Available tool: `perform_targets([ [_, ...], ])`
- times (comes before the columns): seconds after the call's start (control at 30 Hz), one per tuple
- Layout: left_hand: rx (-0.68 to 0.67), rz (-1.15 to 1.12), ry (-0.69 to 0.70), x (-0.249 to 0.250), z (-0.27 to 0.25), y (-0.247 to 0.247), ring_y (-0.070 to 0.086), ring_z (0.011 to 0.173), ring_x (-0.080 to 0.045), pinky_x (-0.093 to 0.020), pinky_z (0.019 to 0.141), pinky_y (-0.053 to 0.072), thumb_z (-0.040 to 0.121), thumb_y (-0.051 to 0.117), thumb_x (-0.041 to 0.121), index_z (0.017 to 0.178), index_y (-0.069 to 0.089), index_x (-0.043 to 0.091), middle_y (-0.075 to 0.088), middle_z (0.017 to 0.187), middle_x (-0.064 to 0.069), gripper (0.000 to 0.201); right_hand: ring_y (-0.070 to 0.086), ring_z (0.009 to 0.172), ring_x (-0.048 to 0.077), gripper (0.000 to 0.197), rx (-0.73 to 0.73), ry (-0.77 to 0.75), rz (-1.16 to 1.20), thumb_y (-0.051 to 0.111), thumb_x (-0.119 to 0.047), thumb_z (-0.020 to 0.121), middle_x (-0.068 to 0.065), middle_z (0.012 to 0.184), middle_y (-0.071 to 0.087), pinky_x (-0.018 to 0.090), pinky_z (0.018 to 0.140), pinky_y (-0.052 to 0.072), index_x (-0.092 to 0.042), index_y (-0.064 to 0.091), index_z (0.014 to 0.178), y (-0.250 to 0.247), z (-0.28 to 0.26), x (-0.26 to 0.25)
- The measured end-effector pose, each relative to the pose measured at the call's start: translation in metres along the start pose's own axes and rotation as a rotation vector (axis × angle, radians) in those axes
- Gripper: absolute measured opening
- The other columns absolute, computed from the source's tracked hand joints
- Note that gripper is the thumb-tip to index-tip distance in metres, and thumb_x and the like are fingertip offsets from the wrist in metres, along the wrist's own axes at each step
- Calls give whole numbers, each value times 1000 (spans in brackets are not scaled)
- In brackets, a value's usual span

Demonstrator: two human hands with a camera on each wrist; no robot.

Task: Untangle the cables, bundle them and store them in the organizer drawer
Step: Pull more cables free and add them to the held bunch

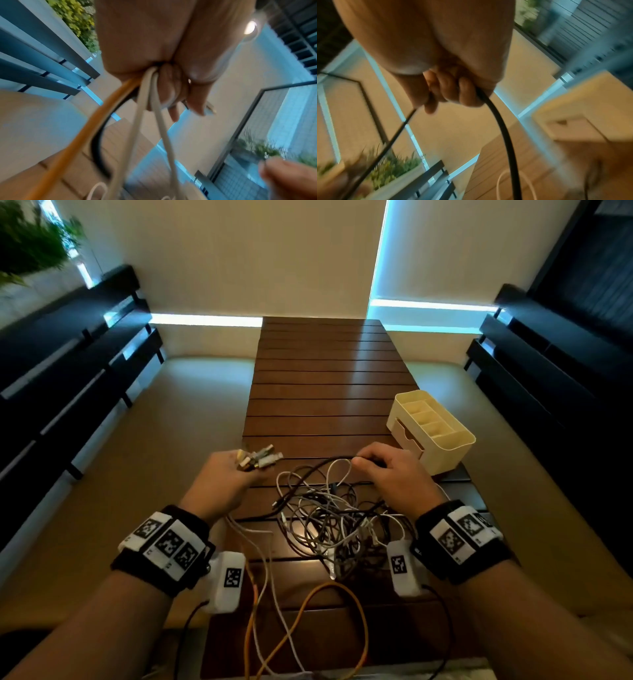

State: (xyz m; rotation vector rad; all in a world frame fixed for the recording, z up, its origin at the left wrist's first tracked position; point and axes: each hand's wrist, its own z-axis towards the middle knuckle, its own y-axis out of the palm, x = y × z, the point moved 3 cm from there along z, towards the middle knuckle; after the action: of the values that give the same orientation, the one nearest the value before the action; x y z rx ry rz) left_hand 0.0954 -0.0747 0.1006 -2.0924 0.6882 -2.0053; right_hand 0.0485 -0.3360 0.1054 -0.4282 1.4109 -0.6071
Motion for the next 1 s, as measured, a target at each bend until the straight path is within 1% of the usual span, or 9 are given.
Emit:
perform_targets([
  [0.07, 89, -73, 96, 13, -1, -5, 40, 39, 2, -18, 46, 30, 88, 72, 15, 74, 60, 21, 49, 42, 19, 20, 59, 73, 1, 10, -120, -29, -176, 62, -31, 96, -12, 81, 65, 18, 64, 43, -27, 70, 92, 3, 3, -7],
  [0.17, 2, 26, 275, 41, -6, 13, 50, 51, 6, -13, 53, 37, 87, 74, 20, 84, 69, 17, 62, 59, 13, 6, 58, 77, 2, 10, -194, -153, -262, 64, -30, 95, -12, 83, 63, 16, 66, 42, -23, 71, 94, 12, 4, -29],
  [0.3, -173, 48, 300, 44, -4, 44, 47, 58, -13, -32, 58, 37, 87, 73, 33, 78, 64, 6, 57, 64, -4, 30, 57, 71, -2, 4, -101, -291, -189, 68, -22, 91, -16, 74, 59, 9, 60, 40, -23, 69, 88, 12, 7, -51],
  [0.43, -183, -47, 314, 50, -8, 52, 44, 52, -7, -28, 55, 37, 88, 72, 31, 80, 67, 8, 55, 59, 9, 25, 57, 65, -7, 11, -55, -293, -14, 70, -17, 90, -20, 68, 58, 7, 59, 41, -26, 65, 87, 2, 1, -47],
  [0.63, -115, -417, 271, 62, -11, 34, 27, 40, -10, -23, 43, 28, 88, 67, 28, 76, 52, 7, 36, 48, 8, 29, 61, 66, 15, 18, -123, 34, 365, 61, -35, 94, -10, 66, 63, 40, 71, 53, -18, 67, 90, 13, -17, 14],
  [0.73, -29, -152, 206, 51, -8, 29, 32, 38, -4, -21, 43, 32, 92, 68, 21, 73, 55, 13, 41, 45, 12, 24, 57, 64, 15, 19, -103, 72, 582, 60, -28, 91, -9, 63, 59, 28, 66, 49, -10, 67, 92, 10, -22, 22],
  [0.83, -105, 150, 86, 34, -9, 33, 38, 35, 0, -13, 41, 31, 92, 69, 21, 70, 56, 14, 49, 53, 9, 26, 45, 59, 12, 20, -38, 49, 764, 58, -27, 88, -10, 61, 51, 20, 58, 43, -9, 67, 91, -8, -18, 6],
  [0.93, -216, 125, 35, 27, -14, 35, 36, 39, -1, -20, 48, 34, 88, 70, 42, 69, 51, 16, 45, 53, 10, 37, 46, 59, 7, 20, -13, -16, 441, 56, -28, 99, -16, 62, 57, 21, 61, 39, -18, 69, 87, -21, -15, -8],
  [1.0, -178, 65, 89, 33, -18, 36, 33, 43, -2, -25, 52, 33, 86, 63, 58, 70, 45, 18, 40, 54, 12, 46, 55, 68, -1, 20, -37, -48, 193, 56, -28, 99, -20, 72, 63, 23, 70, 41, -27, 69, 85, -22, -16, -13],
])
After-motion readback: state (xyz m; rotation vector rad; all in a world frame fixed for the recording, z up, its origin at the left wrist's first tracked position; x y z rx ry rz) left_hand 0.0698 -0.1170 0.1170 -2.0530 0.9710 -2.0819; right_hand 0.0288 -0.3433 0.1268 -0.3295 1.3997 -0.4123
